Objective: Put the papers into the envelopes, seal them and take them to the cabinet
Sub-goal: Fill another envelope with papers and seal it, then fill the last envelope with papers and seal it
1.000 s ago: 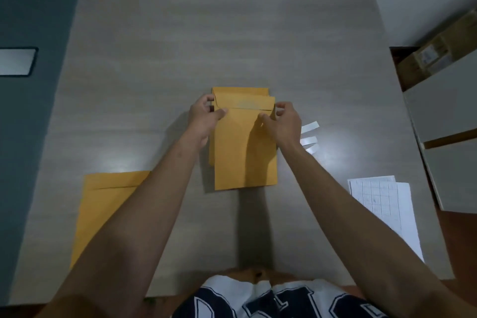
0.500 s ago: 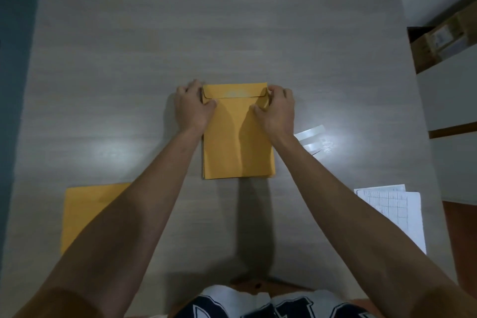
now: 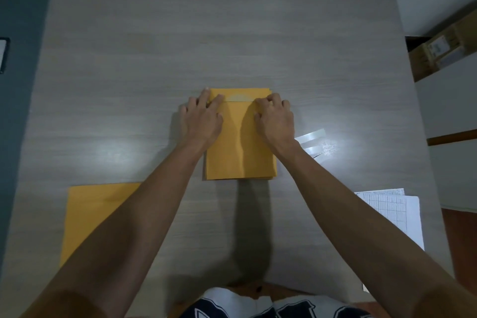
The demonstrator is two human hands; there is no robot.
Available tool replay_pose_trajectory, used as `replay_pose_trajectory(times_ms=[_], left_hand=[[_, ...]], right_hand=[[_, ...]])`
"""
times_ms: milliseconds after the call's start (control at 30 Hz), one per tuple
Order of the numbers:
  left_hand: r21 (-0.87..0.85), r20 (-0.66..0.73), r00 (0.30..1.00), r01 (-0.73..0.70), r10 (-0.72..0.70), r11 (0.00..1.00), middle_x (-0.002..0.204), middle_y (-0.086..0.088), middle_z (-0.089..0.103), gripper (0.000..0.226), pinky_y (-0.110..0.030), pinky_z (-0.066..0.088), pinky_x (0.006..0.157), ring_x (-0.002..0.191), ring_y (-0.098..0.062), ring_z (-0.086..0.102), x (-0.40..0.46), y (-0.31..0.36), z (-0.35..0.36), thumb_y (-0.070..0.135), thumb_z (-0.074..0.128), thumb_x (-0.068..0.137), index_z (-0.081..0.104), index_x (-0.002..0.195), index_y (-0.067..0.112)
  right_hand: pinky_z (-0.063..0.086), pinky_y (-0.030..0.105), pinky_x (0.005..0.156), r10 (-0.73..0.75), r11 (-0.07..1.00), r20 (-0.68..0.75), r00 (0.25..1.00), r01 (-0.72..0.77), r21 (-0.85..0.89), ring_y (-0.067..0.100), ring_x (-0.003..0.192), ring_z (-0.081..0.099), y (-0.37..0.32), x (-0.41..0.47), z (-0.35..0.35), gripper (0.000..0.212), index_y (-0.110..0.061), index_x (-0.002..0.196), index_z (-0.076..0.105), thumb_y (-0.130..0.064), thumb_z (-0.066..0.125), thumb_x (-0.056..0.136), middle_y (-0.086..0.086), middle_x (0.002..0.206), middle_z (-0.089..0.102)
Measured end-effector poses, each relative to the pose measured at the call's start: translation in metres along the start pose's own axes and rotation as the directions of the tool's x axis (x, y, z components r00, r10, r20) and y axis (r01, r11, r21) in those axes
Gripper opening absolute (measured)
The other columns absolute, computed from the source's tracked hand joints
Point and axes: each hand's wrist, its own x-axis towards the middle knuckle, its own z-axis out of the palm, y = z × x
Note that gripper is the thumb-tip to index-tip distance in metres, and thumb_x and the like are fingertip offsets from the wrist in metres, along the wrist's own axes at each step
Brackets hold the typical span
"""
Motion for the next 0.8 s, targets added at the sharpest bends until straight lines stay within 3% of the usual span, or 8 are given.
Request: replay_pose_trajectory(times_ms=[100, 167, 367, 567, 667, 800], left_hand=[[-0.017, 0.059, 0.998, 0.001, 0.000, 1.000, 0.165, -0.003, 0.009, 0.055, -0.047, 0.025, 0.109, 0.140, -0.032, 0.026, -0.005, 0.002, -0.010, 0.030, 0.042, 0.101, 0.025, 0.153, 0.032], [-0.126, 0.076, 0.997, 0.033, -0.024, 0.991, 0.165, -0.006, 0.008, 0.062, -0.045, 0.023, 0.113, 0.145, -0.032, 0.021, -0.015, 0.002, -0.019, 0.024, 0.049, 0.098, 0.024, 0.155, 0.027], [-0.220, 0.029, 0.994, 0.109, -0.105, 0.969, 0.160, -0.013, 0.025, 0.059, -0.041, 0.023, 0.115, 0.145, -0.032, 0.024, -0.074, -0.011, -0.029, 0.024, 0.052, 0.097, 0.033, 0.151, 0.011], [-0.261, -0.044, 0.967, 0.231, -0.251, 0.937, 0.157, -0.011, 0.032, 0.061, -0.041, 0.028, 0.112, 0.142, -0.030, 0.028, -0.147, -0.050, -0.026, 0.029, 0.058, 0.092, 0.039, 0.147, 0.010], [-0.233, -0.090, 0.922, 0.349, -0.378, 0.908, 0.153, -0.014, 0.035, 0.059, -0.044, 0.032, 0.108, 0.138, -0.034, 0.032, -0.188, -0.075, -0.022, 0.034, 0.058, 0.092, 0.043, 0.144, 0.010], [-0.289, -0.132, 0.783, 0.557, -0.608, 0.779, 0.145, -0.021, 0.039, 0.057, -0.052, 0.035, 0.105, 0.131, -0.040, 0.036, -0.245, -0.104, -0.001, 0.031, 0.058, 0.092, 0.044, 0.140, 0.004]], right_hand=[[0.043, 0.043, 0.088, 0.078, 0.996, 0.092, 0.993, -0.073, -0.053, 0.032, 0.117, 0.041, -0.012, -0.004, -0.006, 0.042, -0.017, 0.135, 0.048, -0.008, 0.042, 0.095, 0.009, 0.138, 0.040], [0.041, 0.043, 0.090, 0.096, 0.991, 0.088, 0.991, -0.088, -0.099, 0.032, 0.119, 0.039, -0.019, -0.013, -0.012, 0.047, -0.018, 0.138, 0.044, -0.009, 0.046, 0.091, 0.008, 0.142, 0.036], [0.037, 0.044, 0.099, -0.018, 0.999, 0.042, 0.999, 0.019, -0.038, 0.030, 0.129, 0.037, -0.039, -0.063, -0.011, 0.046, -0.026, 0.135, 0.052, -0.025, 0.057, 0.089, 0.004, 0.149, 0.037], [0.039, 0.047, 0.098, -0.182, 0.982, 0.071, 0.981, 0.184, -0.031, 0.031, 0.127, 0.039, -0.058, -0.125, 0.010, 0.044, -0.026, 0.130, 0.057, -0.037, 0.059, 0.088, 0.004, 0.145, 0.042], [0.040, 0.049, 0.098, -0.253, 0.966, 0.090, 0.963, 0.257, -0.026, 0.033, 0.126, 0.038, -0.069, -0.151, 0.022, 0.043, -0.023, 0.129, 0.057, -0.039, 0.058, 0.090, 0.005, 0.145, 0.041], [0.040, 0.048, 0.096, -0.299, 0.954, 0.067, 0.952, 0.300, -0.003, 0.032, 0.124, 0.040, -0.074, -0.185, 0.036, 0.042, -0.019, 0.128, 0.059, -0.039, 0.056, 0.090, 0.005, 0.143, 0.045]])
